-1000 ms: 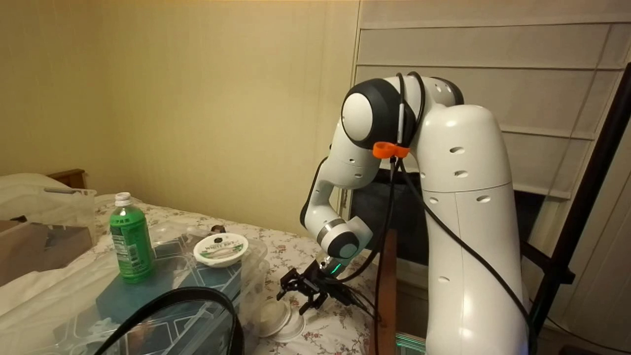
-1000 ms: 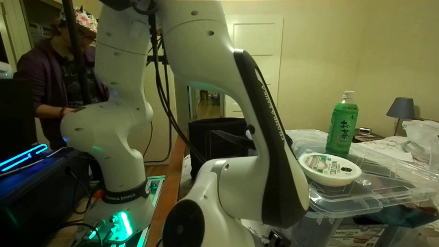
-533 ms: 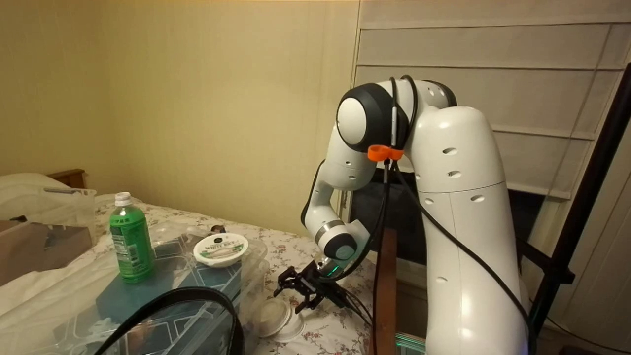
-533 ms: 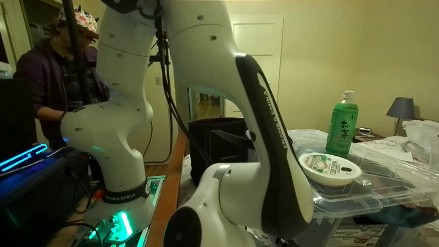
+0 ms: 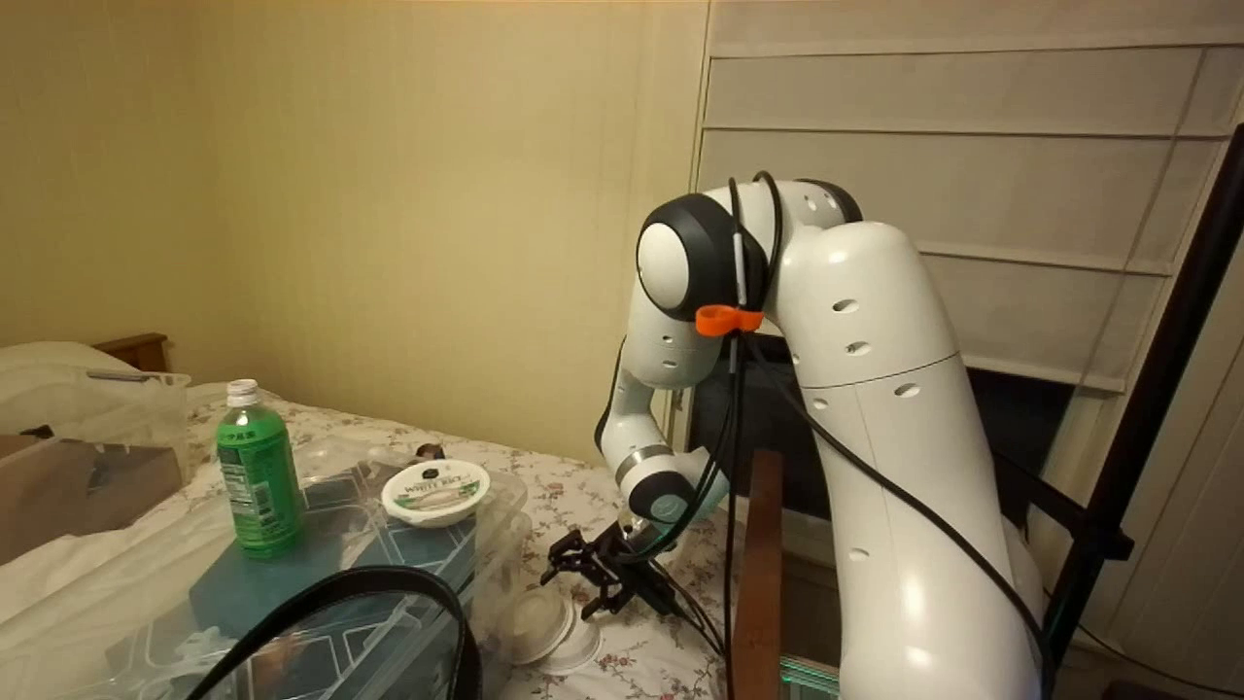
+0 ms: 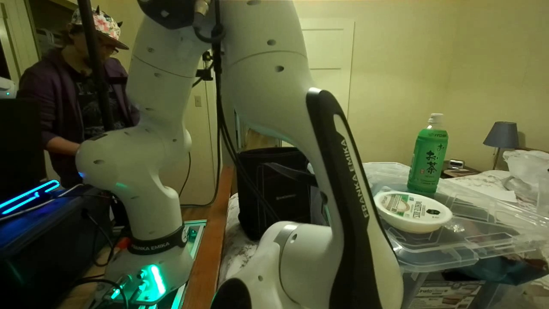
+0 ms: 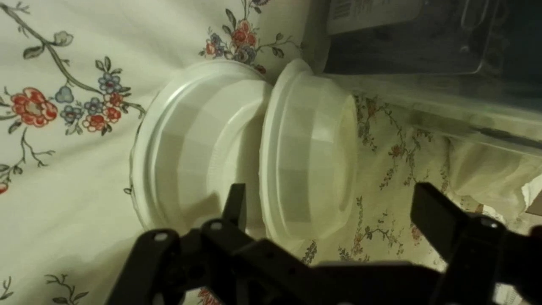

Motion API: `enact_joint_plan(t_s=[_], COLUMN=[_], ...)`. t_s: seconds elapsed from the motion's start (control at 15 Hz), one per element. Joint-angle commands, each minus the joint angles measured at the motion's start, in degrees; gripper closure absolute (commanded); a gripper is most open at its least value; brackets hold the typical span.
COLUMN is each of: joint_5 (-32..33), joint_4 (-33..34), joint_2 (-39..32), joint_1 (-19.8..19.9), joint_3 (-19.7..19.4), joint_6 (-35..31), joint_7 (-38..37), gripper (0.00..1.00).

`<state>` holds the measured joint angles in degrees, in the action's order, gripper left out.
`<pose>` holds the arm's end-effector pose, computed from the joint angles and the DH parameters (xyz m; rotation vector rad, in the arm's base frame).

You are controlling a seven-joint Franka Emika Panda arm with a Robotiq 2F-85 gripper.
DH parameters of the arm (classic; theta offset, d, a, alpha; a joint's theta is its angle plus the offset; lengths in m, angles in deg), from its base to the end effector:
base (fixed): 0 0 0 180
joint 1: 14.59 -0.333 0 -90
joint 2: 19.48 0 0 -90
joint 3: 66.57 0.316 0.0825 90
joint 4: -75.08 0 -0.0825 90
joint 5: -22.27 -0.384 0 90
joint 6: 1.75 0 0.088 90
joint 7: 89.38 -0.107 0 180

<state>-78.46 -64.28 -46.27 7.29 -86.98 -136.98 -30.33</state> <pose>0.3124 -0.2957 0.1032 -1.9833 1.4938 -0.4916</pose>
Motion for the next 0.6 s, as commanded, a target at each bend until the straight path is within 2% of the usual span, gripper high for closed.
enact_joint_plan(t_s=[0.0,0.53], joint_5=[-4.35,-7.94], joint_4=[2.29,2.77], joint_2=[-3.99,-7.56], joint_1=[-0.49,-2.15], joint_3=[-0.47,-0.28], joint_6=[1.85,5.30], joint_7=[3.04,6.81], gripper=[0.00,0.03])
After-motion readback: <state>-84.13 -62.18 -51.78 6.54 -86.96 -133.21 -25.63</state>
